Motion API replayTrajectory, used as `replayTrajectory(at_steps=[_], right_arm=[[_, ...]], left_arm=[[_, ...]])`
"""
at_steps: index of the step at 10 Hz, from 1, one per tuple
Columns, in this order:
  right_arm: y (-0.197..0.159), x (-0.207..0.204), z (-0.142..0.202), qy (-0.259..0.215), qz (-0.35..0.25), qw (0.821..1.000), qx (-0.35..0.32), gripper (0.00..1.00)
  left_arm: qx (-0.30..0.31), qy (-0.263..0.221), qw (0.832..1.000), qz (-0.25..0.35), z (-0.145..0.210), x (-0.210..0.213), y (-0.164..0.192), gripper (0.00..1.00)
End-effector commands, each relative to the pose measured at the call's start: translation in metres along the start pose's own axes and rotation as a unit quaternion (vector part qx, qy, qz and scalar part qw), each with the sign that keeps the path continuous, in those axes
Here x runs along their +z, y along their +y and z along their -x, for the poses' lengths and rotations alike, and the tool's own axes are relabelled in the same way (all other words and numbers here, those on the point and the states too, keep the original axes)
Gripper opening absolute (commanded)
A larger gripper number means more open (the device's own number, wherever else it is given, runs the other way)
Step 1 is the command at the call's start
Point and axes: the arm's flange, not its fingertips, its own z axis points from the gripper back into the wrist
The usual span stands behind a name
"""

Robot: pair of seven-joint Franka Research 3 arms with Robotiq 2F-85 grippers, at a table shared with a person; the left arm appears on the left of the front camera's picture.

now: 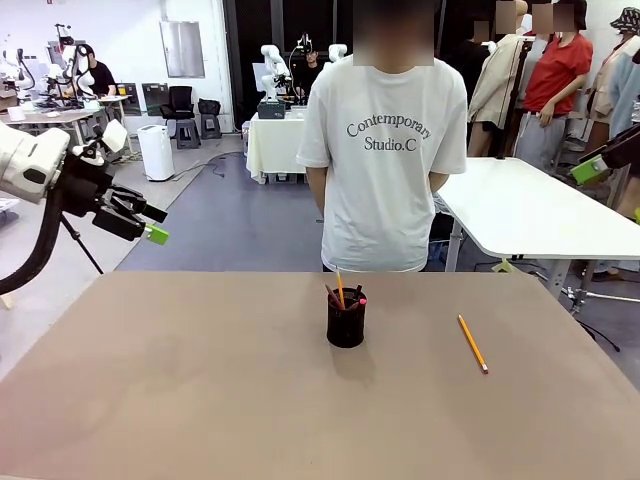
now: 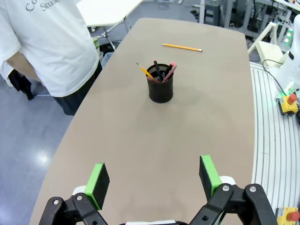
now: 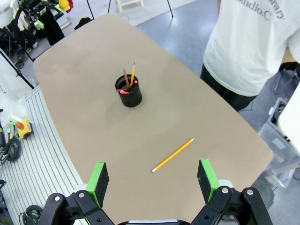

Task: Place the pens into the pen holder.
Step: Pick up a writing instrument from the table and place it into the Pen holder.

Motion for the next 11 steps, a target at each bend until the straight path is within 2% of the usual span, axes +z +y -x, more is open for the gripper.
replayTrajectory(at_steps=[1,11], right_arm=[[0.0005,0.0007,-0.0009,-0.001,-0.001,1.000,0.002,1.00],[0.0000,0.0000,0.0000,0.000,0.000,1.000,0.000,1.00]], left_arm=[[0.001,-0.001,1.000,-0.002,0.0004,0.0022,0.0008,1.00],[0.001,-0.001,1.000,-0.002,0.0004,0.0022,0.0008,1.00]])
